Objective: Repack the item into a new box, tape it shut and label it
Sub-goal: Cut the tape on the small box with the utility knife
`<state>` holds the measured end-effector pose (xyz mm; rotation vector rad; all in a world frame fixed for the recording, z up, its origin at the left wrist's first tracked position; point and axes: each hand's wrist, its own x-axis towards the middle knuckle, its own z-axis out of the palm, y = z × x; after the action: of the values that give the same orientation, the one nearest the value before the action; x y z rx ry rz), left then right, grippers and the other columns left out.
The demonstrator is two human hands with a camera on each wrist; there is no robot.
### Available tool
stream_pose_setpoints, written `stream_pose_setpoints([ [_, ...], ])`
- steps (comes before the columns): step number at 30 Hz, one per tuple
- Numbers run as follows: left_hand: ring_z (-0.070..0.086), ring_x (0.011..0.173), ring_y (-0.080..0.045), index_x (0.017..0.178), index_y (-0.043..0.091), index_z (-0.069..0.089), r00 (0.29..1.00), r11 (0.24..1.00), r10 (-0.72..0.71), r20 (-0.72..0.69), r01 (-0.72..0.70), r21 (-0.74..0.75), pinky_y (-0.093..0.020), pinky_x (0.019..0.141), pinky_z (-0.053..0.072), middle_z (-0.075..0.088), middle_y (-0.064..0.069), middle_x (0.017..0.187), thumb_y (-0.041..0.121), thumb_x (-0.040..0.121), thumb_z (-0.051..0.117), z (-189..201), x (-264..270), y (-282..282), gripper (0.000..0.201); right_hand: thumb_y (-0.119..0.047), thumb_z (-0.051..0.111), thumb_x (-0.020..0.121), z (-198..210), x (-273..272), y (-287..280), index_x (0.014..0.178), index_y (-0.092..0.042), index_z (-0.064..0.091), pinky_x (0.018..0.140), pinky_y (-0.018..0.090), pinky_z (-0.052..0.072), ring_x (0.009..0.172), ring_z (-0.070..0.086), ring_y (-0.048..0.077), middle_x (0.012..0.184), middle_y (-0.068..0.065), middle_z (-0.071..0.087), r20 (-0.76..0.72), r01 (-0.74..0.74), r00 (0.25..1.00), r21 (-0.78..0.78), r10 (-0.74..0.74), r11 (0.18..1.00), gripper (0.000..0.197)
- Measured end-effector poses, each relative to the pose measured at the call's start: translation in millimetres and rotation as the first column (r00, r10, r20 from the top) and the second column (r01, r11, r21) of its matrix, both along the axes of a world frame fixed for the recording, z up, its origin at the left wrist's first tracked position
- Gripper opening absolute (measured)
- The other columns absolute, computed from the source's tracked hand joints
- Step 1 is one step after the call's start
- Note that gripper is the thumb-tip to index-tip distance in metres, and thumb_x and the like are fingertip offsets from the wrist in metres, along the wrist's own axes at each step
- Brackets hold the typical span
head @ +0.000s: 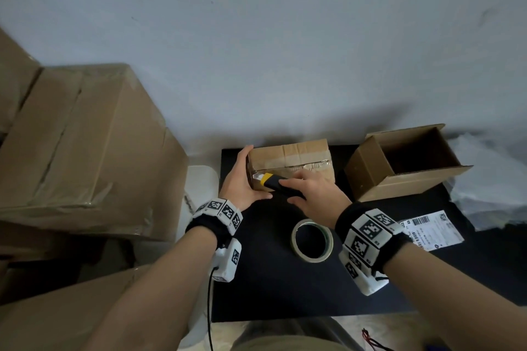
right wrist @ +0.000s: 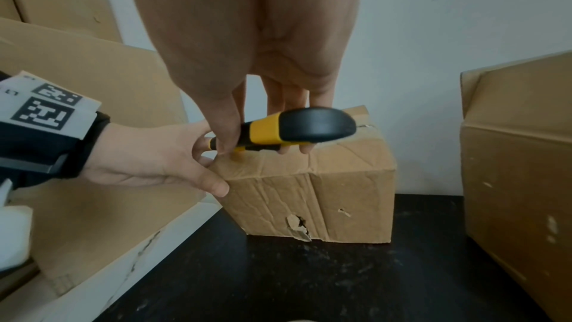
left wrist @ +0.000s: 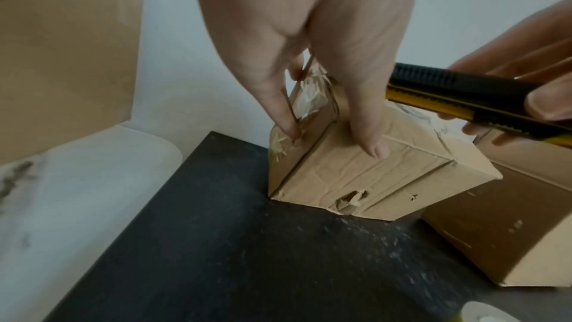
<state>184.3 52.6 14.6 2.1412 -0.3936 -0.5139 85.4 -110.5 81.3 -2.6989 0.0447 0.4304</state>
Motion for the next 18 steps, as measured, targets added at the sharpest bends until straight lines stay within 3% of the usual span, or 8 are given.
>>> stream_pose_setpoints([
  [9, 0.054, 0.116, -0.016, 0.138, 0.038, 0.02, 1.0, 1.0, 0.013, 0.01, -0.013, -0.019, -0.039, 0.099, 0.047, 0.053, 0.004, 0.126, 0.013, 0.054, 0.089, -1.0, -4.4, 1.8, 0.111, -0.022, 0.051, 0.095, 10.3, -2.2, 5.4, 0.138, -0.026, 0.042, 0.092, 0.03, 0.04, 0.114, 0.048, 0.022, 0.13, 0.002, 0.046, -0.014, -0.007, 1.0, -0.026, 0.007, 1.0, 0.044],
  [12, 0.054, 0.114, -0.015, 0.136, 0.039, 0.021, 1.0, 1.0, 0.005, 0.022, -0.005, -0.013, -0.035, 0.097, 0.047, 0.052, 0.01, 0.12, 0.01, 0.056, 0.088, 0.2, -7.9, 2.4, 0.108, -0.023, 0.049, 0.096, 12.9, -4.7, 8.2, 0.139, -0.026, 0.041, 0.092, 0.032, 0.042, 0.114, 0.048, 0.023, 0.128, 0.004, 0.046, -0.016, -0.008, 1.0, -0.052, 0.007, 0.999, 0.044],
  [18, 0.054, 0.112, -0.016, 0.134, 0.039, 0.024, 0.998, 1.0, -0.003, 0.055, 0.002, 0.009, -0.036, 0.096, 0.048, 0.048, 0.015, 0.115, 0.01, 0.056, 0.088, 3.5, -11.5, 1.9, 0.106, -0.024, 0.048, 0.096, 14.2, -11.8, 12.3, 0.139, -0.026, 0.041, 0.091, 0.035, 0.043, 0.113, 0.047, 0.025, 0.128, 0.006, 0.045, -0.015, 0.013, 1.0, -0.08, -0.014, 0.997, 0.043],
])
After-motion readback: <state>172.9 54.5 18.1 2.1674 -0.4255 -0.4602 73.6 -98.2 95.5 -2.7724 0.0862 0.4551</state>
